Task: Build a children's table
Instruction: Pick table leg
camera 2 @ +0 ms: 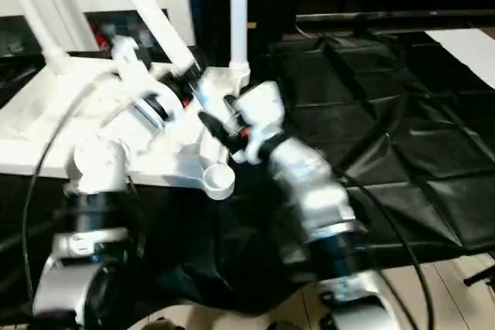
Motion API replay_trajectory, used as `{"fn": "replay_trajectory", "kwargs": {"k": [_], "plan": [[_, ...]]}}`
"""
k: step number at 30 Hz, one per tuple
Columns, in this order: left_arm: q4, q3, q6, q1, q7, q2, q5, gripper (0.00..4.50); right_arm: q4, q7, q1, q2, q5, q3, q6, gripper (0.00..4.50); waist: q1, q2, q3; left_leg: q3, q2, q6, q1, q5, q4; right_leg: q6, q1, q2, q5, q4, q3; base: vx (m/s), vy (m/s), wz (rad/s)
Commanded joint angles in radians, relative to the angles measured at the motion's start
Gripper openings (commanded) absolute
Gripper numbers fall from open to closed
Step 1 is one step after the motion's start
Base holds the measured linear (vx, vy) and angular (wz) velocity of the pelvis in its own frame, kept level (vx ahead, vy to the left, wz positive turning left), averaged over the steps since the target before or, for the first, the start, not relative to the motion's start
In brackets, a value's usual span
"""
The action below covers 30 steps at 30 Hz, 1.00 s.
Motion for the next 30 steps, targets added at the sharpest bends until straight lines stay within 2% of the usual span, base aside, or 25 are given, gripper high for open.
{"fn": "replay_trajectory", "kwargs": {"k": [1,2,3,5,9,11,12,15,20,21,23,24,26,27,28,29,30], "plan": [[0.005,-0.017,-0.012,-0.018,-0.014,0.018,0.014,1.84,-0.015,0.045,-0.035,-0.06,0.086,-0.079,0.131,3.01,0.006,-0.011,-0.076,0.013,-0.005,0.095,-0.005,-0.089,-0.059,-0.128,0.087,-0.041,-0.228,-0.072,0.037,0.0,0.0,0.0],[0.004,-0.028,-0.012,-0.017,-0.022,0.024,0.018,1.84,-0.008,0.074,-0.052,-0.1,0.149,-0.124,0.202,3.01,0.012,-0.019,-0.077,0.016,-0.008,0.097,-0.003,-0.084,-0.056,-0.123,0.088,-0.038,-0.241,-0.074,0.038,0.0,0.0,0.0],[0.004,-0.028,-0.012,-0.017,-0.022,0.024,0.018,1.84,-0.008,0.074,-0.052,-0.1,0.149,-0.124,0.202,3.01,0.016,-0.018,-0.077,0.016,-0.008,0.097,-0.003,-0.077,-0.055,-0.12,0.087,-0.04,-0.243,-0.074,0.039,0.0,0.0,0.0],[0.01,-0.04,-0.012,-0.023,-0.034,0.034,0.028,1.84,0.021,0.111,-0.073,-0.138,0.207,-0.175,0.23,3.01,0.022,-0.019,-0.079,0.017,-0.01,0.095,-0.008,-0.064,-0.054,-0.106,0.088,-0.042,-0.265,-0.076,0.035,0.0,0.0,0.0],[0.021,-0.048,-0.016,-0.028,-0.043,0.036,0.036,1.84,0.066,0.175,-0.081,-0.183,0.261,-0.204,0.3,3.01,0.025,-0.018,-0.081,0.018,-0.009,0.098,-0.007,-0.053,-0.051,-0.118,0.085,-0.04,-0.253,-0.077,0.033,0.0,0.0,0.0],[0.022,-0.049,-0.016,-0.029,-0.043,0.035,0.037,1.84,0.072,0.177,-0.083,-0.188,0.254,-0.198,0.307,3.01,0.026,-0.019,-0.083,0.017,-0.009,0.096,-0.008,-0.045,-0.051,-0.123,0.085,-0.041,-0.244,-0.074,0.032,0.0,0.0,0.0],[0.028,-0.057,-0.02,-0.035,-0.048,0.036,0.036,1.84,0.072,0.192,-0.088,-0.205,0.238,-0.164,0.334,3.01,0.026,-0.018,-0.083,0.017,-0.009,0.093,-0.008,-0.042,-0.05,-0.126,0.086,-0.04,-0.24,-0.074,0.031,0.0,0.0,0.0],[0.037,-0.062,-0.025,-0.042,-0.054,0.035,0.037,1.84,0.071,0.206,-0.094,-0.215,0.231,-0.138,0.356,3.01,0.027,-0.018,-0.082,0.017,-0.009,0.091,-0.009,-0.044,-0.05,-0.122,0.086,-0.041,-0.247,-0.075,0.032,0.0,0.0,0.0],[0.04,-0.079,-0.015,-0.046,-0.08,0.037,0.037,1.84,0.091,0.206,-0.117,-0.211,0.219,-0.112,0.344,3.01,0.028,-0.017,-0.082,0.017,-0.007,0.086,-0.007,-0.05,-0.05,-0.12,0.083,-0.042,-0.262,-0.076,0.031,0.0,0.0,0.0],[0.039,-0.084,-0.013,-0.045,-0.087,0.039,0.037,1.84,0.093,0.206,-0.12,-0.211,0.216,-0.109,0.344,3.01,0.028,-0.019,-0.082,0.017,-0.007,0.085,-0.008,-0.052,-0.051,-0.119,0.084,-0.042,-0.264,-0.077,0.031,0.0,0.0,0.0],[0.027,-0.121,-0.001,-0.04,-0.14,0.058,0.042,1.84,0.101,0.215,-0.13,-0.214,0.218,-0.104,0.347,3.01,0.031,-0.018,-0.083,0.016,-0.006,0.084,-0.007,-0.048,-0.052,-0.121,0.082,-0.043,-0.262,-0.075,0.031,0.0,0.0,0.0],[0.016,-0.168,-0.007,-0.033,-0.191,0.086,0.067,1.84,0.101,0.226,-0.133,-0.218,0.218,-0.101,0.344,3.01,0.033,-0.013,-0.083,0.016,-0.006,0.082,-0.007,-0.05,-0.051,-0.123,0.082,-0.043,-0.259,-0.074,0.032,0.0,0.0,0.0],[0.002,-0.222,-0.015,-0.024,-0.249,0.119,0.097,1.84,0.099,0.24,-0.134,-0.224,0.219,-0.097,0.341,3.01,0.036,-0.013,-0.084,0.014,-0.002,0.084,-0.004,-0.05,-0.053,-0.118,0.08,-0.044,-0.253,-0.073,0.032,0.0,0.0,0.0],[-0.012,-0.25,-0.007,-0.017,-0.297,0.14,0.099,1.84,0.093,0.257,-0.133,-0.234,0.219,-0.089,0.345,3.01,0.037,-0.005,-0.083,0.013,-0.002,0.083,-0.004,-0.051,-0.053,-0.12,0.079,-0.045,-0.252,-0.072,0.032,0.0,0.0,0.0],[-0.017,-0.26,-0.003,-0.015,-0.319,0.149,0.099,1.84,0.092,0.265,-0.134,-0.239,0.22,-0.084,0.347,3.01,0.037,-0.007,-0.083,0.014,-0.001,0.076,-0.004,-0.052,-0.053,-0.128,0.081,-0.045,-0.237,-0.071,0.033,0.0,0.0,0.0],[-0.026,-0.259,0.016,-0.018,-0.365,0.161,0.073,1.84,0.091,0.284,-0.136,-0.254,0.215,-0.067,0.35,3.01,0.039,0.001,-0.084,0.014,-0.001,0.069,-0.003,-0.052,-0.052,-0.142,0.082,-0.045,-0.216,-0.068,0.034,0.0,0.0,0.0],[-0.027,-0.259,0.018,-0.018,-0.372,0.163,0.069,1.84,0.091,0.287,-0.137,-0.256,0.215,-0.065,0.35,3.01,0.038,-0.002,-0.083,0.015,-0.001,0.069,-0.003,-0.054,-0.052,-0.147,0.082,-0.044,-0.208,-0.069,0.034,0.0,0.0,0.0]]}}
